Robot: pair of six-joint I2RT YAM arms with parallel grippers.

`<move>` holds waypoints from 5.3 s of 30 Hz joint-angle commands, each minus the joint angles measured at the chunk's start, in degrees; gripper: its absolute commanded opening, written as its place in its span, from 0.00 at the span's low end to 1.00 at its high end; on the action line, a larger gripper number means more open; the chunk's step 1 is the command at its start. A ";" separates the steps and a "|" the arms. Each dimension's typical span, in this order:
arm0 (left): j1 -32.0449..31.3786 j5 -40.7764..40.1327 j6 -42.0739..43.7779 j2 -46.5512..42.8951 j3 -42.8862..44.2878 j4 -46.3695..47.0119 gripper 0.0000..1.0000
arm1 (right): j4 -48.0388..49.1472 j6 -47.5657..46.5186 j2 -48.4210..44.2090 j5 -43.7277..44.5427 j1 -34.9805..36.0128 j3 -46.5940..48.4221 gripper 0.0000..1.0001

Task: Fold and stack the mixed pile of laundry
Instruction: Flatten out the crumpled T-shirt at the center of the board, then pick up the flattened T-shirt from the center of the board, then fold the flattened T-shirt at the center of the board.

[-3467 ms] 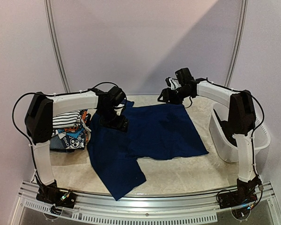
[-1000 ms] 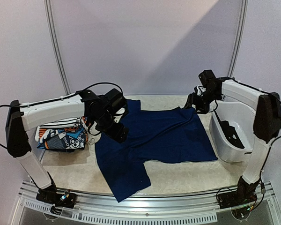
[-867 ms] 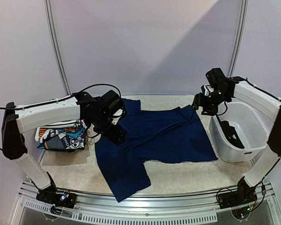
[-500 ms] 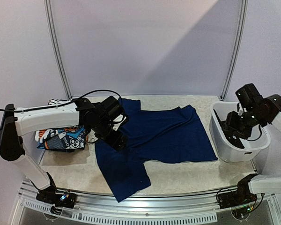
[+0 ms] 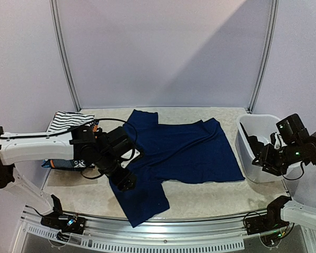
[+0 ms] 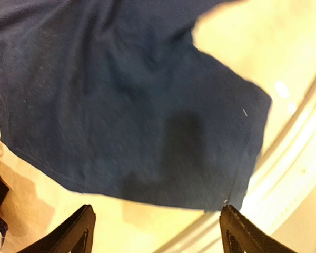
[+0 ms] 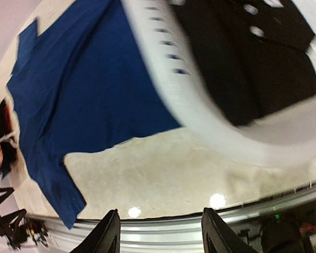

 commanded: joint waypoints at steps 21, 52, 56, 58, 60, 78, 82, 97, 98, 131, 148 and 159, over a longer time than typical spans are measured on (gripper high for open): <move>-20.59 1.59 6.11 4.57 -11.32 10.61 0.67 | 20.97 -7.63 16.64 -0.01 18.17 -1.13 0.55; -21.40 1.62 8.57 15.83 -7.42 8.54 0.00 | 20.88 -8.00 20.63 1.64 18.59 -0.75 0.55; -20.68 0.52 7.63 13.70 -6.83 6.52 0.00 | 20.61 -6.79 20.79 3.84 18.63 -1.55 0.55; -20.24 -0.30 6.73 12.54 -6.57 5.20 0.00 | 19.72 -5.00 21.24 4.99 18.59 -2.16 0.55; -19.76 -0.84 5.74 11.06 -6.46 3.72 0.00 | 18.20 -2.27 22.03 6.46 18.68 -2.74 0.54; -10.77 -1.10 -3.51 -2.08 -3.00 -6.90 0.00 | 21.12 15.05 32.75 8.86 19.00 -8.11 0.54; -9.65 -3.17 -6.19 -2.09 -0.42 -15.95 0.00 | 22.03 15.05 35.15 8.96 18.95 -6.84 0.54; -6.79 -2.10 -12.83 -10.59 -2.82 -24.97 0.00 | 20.35 27.45 31.44 9.45 18.96 -12.74 0.54; -6.79 -1.88 -12.71 -10.30 -2.54 -24.38 0.00 | 19.67 29.35 30.48 9.51 18.95 -13.67 0.54; -6.79 -0.69 -10.96 -5.56 -1.35 -17.74 0.00 | 30.05 49.79 30.64 17.36 18.95 -28.44 0.09; -6.70 4.54 -8.21 -4.99 8.57 -23.40 0.00 | -0.76 44.30 21.89 18.06 19.03 -12.38 0.00; -4.08 3.51 -5.59 -1.40 11.03 -25.27 0.00 | 4.42 41.34 20.97 17.53 19.01 -13.20 0.00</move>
